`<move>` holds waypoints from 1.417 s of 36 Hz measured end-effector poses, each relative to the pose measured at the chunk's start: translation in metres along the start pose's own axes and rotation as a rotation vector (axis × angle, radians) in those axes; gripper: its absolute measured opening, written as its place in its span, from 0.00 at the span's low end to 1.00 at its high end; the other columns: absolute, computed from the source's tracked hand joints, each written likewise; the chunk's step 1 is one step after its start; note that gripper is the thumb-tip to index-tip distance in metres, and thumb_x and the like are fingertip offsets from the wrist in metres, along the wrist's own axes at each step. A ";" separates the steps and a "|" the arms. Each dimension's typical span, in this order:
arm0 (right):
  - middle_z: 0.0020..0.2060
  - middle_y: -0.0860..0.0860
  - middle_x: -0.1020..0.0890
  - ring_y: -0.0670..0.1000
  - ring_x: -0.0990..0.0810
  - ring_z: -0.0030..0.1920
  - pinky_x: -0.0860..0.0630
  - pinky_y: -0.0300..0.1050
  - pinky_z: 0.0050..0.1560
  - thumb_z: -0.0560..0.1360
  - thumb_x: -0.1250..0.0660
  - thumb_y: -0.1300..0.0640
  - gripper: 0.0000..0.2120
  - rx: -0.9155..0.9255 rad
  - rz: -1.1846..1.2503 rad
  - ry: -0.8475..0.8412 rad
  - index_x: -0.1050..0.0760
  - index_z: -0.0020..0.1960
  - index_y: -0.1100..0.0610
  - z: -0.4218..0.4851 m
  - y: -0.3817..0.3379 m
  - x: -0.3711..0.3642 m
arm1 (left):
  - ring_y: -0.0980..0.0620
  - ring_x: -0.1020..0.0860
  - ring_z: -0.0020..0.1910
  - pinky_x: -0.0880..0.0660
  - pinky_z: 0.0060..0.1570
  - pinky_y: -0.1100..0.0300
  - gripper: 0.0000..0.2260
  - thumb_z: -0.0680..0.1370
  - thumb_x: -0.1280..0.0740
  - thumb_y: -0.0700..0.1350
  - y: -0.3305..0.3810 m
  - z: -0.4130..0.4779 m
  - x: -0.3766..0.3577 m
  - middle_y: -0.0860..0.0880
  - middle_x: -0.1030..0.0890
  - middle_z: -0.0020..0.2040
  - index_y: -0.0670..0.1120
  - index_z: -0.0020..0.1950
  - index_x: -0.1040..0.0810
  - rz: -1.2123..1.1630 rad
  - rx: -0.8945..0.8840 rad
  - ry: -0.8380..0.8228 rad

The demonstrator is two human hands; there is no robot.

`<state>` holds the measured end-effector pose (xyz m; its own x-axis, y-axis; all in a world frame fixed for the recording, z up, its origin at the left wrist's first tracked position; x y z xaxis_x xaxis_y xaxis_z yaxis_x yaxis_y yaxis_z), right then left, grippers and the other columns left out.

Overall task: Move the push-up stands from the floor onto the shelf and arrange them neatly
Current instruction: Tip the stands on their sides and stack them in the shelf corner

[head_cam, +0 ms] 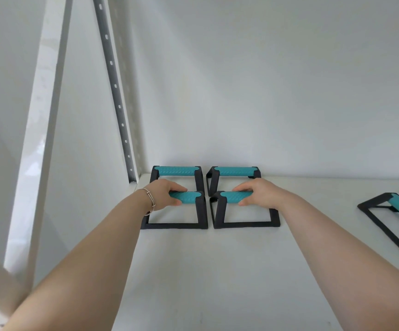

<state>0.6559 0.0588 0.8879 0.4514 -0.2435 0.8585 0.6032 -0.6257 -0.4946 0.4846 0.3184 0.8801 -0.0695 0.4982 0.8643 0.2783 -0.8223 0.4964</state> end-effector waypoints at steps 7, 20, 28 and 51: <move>0.66 0.46 0.24 0.46 0.29 0.67 0.37 0.37 0.64 0.74 0.28 0.50 0.23 0.052 -0.041 0.042 0.25 0.67 0.52 0.001 -0.009 -0.007 | 0.55 0.24 0.57 0.31 0.63 0.62 0.18 0.74 0.28 0.52 0.010 0.005 -0.003 0.54 0.19 0.59 0.52 0.63 0.21 0.018 0.001 0.081; 0.59 0.45 0.19 0.44 0.26 0.58 0.32 0.41 0.62 0.75 0.29 0.52 0.17 0.103 -0.006 0.059 0.22 0.63 0.51 0.004 -0.014 -0.014 | 0.55 0.23 0.56 0.30 0.61 0.61 0.15 0.76 0.31 0.52 0.011 0.008 -0.010 0.54 0.19 0.58 0.51 0.62 0.20 0.038 -0.019 0.092; 0.55 0.43 0.18 0.47 0.23 0.57 0.29 0.46 0.63 0.74 0.29 0.51 0.15 0.089 0.008 0.084 0.20 0.61 0.49 0.005 -0.011 -0.016 | 0.54 0.23 0.55 0.30 0.58 0.64 0.15 0.76 0.31 0.52 0.011 0.007 -0.012 0.54 0.18 0.57 0.52 0.62 0.20 0.036 -0.011 0.112; 0.51 0.40 0.22 0.43 0.25 0.56 0.33 0.37 0.56 0.75 0.29 0.51 0.17 0.121 -0.033 0.095 0.21 0.64 0.50 0.005 -0.009 -0.015 | 0.54 0.23 0.54 0.27 0.60 0.58 0.14 0.76 0.32 0.53 0.010 0.007 -0.014 0.54 0.18 0.56 0.53 0.62 0.20 0.035 0.001 0.122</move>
<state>0.6469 0.0717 0.8790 0.3693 -0.2966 0.8807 0.6944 -0.5418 -0.4736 0.4955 0.3051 0.8721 -0.1761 0.4316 0.8847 0.2838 -0.8384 0.4654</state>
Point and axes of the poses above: each hand's wrist, its own z-axis towards the middle knuckle, its own x-axis out of the back of the hand, y = z × x, the point moved 1 cm from there along z, towards the middle knuckle
